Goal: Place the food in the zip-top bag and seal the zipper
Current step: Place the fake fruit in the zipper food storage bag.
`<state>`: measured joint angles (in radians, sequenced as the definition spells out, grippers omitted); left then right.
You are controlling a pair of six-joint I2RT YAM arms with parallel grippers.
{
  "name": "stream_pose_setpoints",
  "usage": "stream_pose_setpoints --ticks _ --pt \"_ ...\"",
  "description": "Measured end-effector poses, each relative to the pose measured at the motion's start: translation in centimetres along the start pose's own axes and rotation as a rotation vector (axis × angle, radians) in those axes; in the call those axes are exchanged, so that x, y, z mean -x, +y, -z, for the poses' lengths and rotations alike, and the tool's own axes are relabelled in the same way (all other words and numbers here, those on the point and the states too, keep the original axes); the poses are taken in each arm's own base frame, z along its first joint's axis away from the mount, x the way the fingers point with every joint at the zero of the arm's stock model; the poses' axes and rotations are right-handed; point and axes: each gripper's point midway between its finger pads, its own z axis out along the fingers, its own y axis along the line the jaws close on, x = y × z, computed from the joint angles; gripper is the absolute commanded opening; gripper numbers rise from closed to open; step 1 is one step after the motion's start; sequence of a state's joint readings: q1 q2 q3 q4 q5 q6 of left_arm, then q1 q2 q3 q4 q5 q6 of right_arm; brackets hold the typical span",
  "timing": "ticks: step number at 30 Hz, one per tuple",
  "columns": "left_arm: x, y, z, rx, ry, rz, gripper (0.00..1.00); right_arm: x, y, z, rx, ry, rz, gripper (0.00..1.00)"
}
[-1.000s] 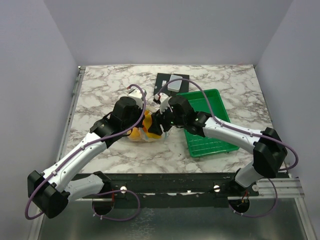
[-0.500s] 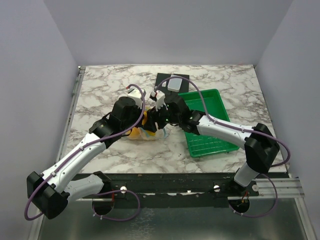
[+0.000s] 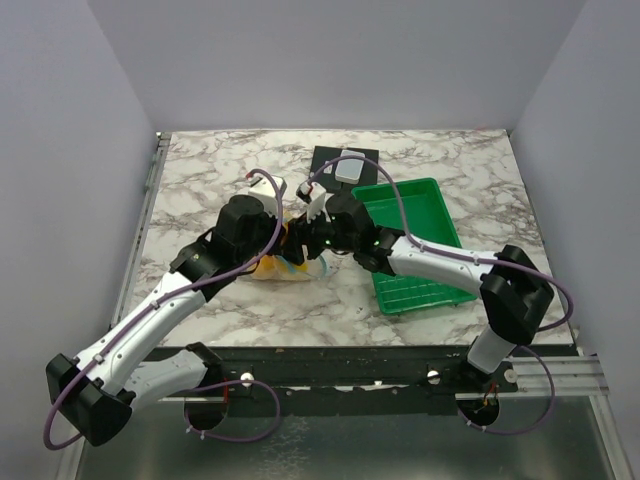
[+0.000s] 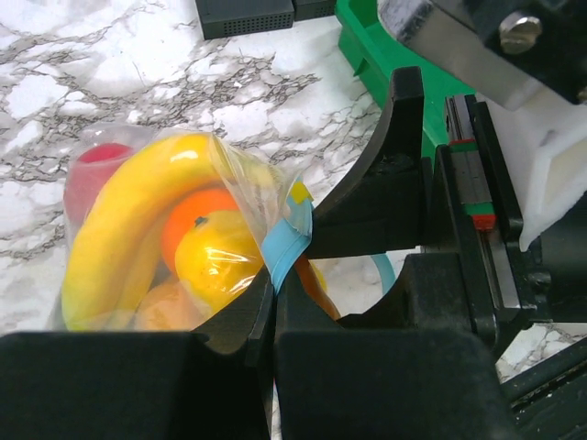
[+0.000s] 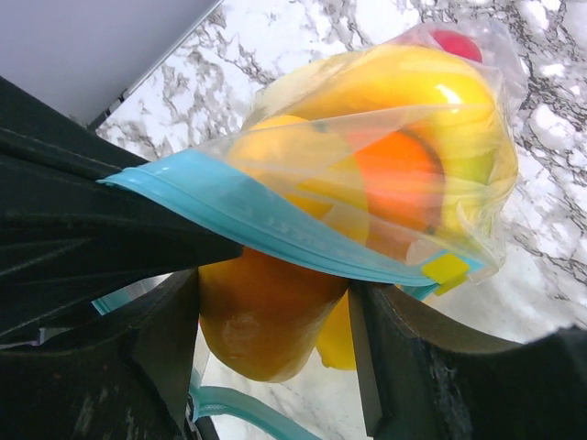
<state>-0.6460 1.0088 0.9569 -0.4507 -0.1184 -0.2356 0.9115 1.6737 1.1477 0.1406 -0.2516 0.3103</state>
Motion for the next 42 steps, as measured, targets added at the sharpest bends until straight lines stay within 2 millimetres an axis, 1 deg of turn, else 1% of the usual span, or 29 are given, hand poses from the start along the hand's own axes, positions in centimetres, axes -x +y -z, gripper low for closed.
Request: stream_pose_setpoints --ticks 5,7,10,24,30,33,39,42 --pt "0.5 0.1 0.7 -0.003 -0.026 0.000 0.00 0.7 0.4 -0.6 0.001 -0.047 -0.020 0.32" --pt "0.6 0.1 0.8 -0.003 -0.031 -0.001 0.00 0.9 0.5 -0.9 -0.006 -0.065 -0.028 0.38" --pt "0.7 0.4 0.9 0.002 -0.035 -0.003 0.00 0.7 0.6 -1.3 -0.022 -0.070 -0.034 0.51" --pt "0.6 0.6 0.9 0.012 -0.036 -0.001 0.00 0.3 -0.2 -1.4 -0.097 -0.074 -0.048 0.77" --pt "0.9 0.4 0.9 0.002 -0.047 0.005 0.00 0.5 -0.4 -0.6 -0.126 -0.075 -0.052 0.80" --pt "1.0 0.3 0.8 0.000 -0.051 0.006 0.00 1.0 -0.3 0.4 -0.136 -0.086 -0.051 0.80" --pt "1.2 0.4 0.8 0.000 -0.057 0.011 0.00 2.7 0.2 2.5 -0.158 -0.120 -0.050 0.80" --pt "1.2 0.4 0.8 0.001 -0.057 0.014 0.00 3.0 0.2 3.4 -0.172 -0.133 -0.056 0.80"
